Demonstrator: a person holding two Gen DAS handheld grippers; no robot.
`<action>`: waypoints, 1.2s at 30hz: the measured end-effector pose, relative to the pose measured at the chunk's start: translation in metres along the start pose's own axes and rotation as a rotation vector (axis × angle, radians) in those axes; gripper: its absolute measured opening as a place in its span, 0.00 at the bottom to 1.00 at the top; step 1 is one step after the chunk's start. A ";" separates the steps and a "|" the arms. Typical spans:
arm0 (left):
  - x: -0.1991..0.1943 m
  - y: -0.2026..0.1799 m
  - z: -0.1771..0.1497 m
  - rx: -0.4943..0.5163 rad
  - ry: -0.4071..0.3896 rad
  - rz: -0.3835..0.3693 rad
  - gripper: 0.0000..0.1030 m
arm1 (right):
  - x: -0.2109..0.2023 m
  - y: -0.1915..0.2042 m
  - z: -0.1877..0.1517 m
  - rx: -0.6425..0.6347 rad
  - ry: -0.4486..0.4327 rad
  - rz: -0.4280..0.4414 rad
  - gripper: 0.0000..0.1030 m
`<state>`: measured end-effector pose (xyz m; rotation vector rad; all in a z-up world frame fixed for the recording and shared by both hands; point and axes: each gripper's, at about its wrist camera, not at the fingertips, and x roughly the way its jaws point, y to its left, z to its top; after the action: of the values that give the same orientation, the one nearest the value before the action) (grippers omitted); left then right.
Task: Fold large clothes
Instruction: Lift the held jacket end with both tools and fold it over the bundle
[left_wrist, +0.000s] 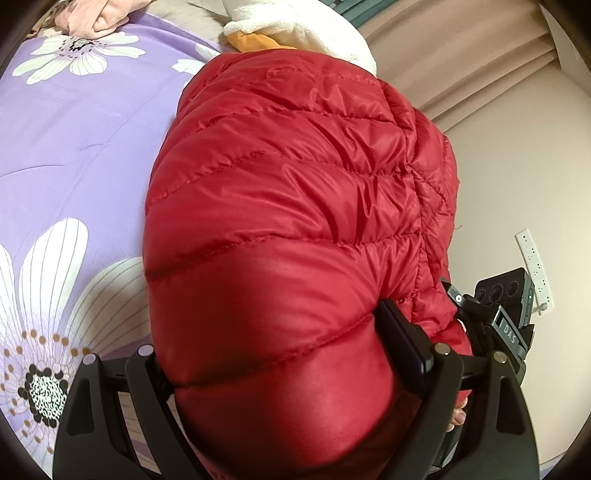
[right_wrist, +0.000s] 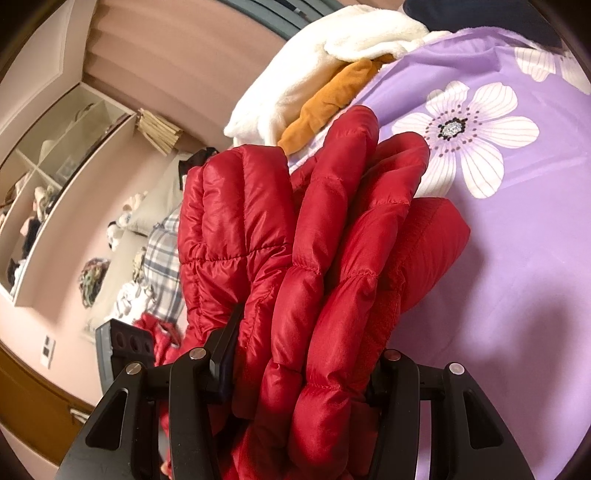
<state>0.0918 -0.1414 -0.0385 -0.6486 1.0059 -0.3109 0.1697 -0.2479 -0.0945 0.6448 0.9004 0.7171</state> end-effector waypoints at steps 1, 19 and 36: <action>0.002 -0.001 -0.003 -0.002 0.002 0.003 0.88 | 0.001 -0.001 -0.001 0.003 0.002 -0.001 0.50; 0.008 -0.015 -0.045 -0.017 0.039 0.066 0.90 | 0.011 -0.018 -0.015 0.088 0.048 -0.061 0.55; 0.011 -0.018 -0.039 -0.023 0.048 0.144 0.98 | 0.011 -0.031 -0.024 0.154 0.061 -0.127 0.65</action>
<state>0.0645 -0.1752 -0.0490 -0.5889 1.0974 -0.1896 0.1622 -0.2536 -0.1343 0.6976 1.0508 0.5597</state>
